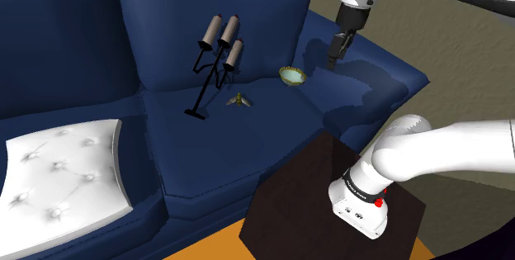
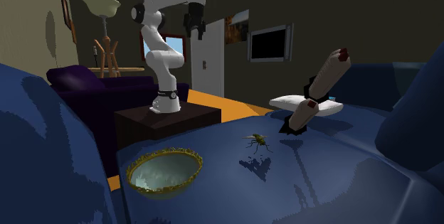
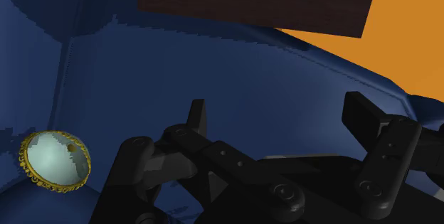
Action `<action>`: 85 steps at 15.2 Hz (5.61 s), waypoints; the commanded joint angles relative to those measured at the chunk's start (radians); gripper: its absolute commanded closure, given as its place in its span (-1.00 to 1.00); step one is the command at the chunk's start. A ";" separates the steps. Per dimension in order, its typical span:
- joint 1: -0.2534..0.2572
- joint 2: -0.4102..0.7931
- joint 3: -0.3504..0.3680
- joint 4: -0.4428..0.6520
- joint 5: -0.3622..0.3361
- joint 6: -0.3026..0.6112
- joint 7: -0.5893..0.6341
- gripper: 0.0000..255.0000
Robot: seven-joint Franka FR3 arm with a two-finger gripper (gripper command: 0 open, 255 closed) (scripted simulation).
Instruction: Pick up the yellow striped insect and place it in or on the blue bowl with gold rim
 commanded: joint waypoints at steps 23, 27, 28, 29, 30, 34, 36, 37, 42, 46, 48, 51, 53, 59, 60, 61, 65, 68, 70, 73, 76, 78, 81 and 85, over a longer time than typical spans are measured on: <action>-0.012 0.640 -0.007 -0.057 -0.009 0.769 0.044 -1.00; -0.014 0.794 -0.008 0.010 -0.010 0.869 0.051 -1.00; -0.014 0.833 -0.009 0.030 -0.011 0.891 0.053 -1.00; -0.014 0.872 -0.009 0.052 -0.011 0.911 0.055 -1.00; -0.015 0.911 -0.010 0.075 -0.011 0.931 0.056 -1.00; -0.016 1.066 -0.011 0.179 -0.011 0.994 0.061 -1.00; -0.017 1.144 -0.012 0.240 -0.010 1.018 0.063 -1.00; -0.017 1.183 -0.013 0.272 -0.010 1.028 0.064 -1.00; -0.020 1.378 -0.013 0.454 -0.006 1.057 0.068 -1.00; -0.021 1.445 -0.014 0.508 -0.005 1.074 0.069 -1.00; -0.022 1.468 -0.014 0.515 -0.006 1.090 0.069 -1.00; -0.023 1.510 -0.014 0.531 -0.006 1.116 0.069 -1.00; -0.023 1.510 -0.014 0.531 -0.006 1.116 0.069 -1.00; -0.023 1.509 -0.014 0.531 -0.006 1.116 0.069 -1.00; -0.023 1.509 -0.014 0.531 -0.006 1.116 0.069 1.00; -0.022 1.509 -0.014 0.531 -0.006 1.116 0.069 1.00; -0.023 1.509 -0.014 0.531 -0.006 1.116 0.069 1.00; -0.023 1.509 -0.014 0.531 -0.006 1.116 0.069 1.00; -0.023 1.498 -0.014 0.527 -0.006 1.108 0.069 1.00; -0.023 1.465 -0.014 0.518 -0.005 1.084 0.067 1.00; -0.023 1.434 -0.013 0.511 -0.005 1.059 0.066 1.00; -0.023 1.413 -0.013 0.508 -0.005 1.042 0.066 1.00; -0.023 1.383 -0.013 0.504 -0.004 1.016 0.064 1.00; -0.023 1.344 -0.012 0.503 -0.004 0.979 0.063 1.00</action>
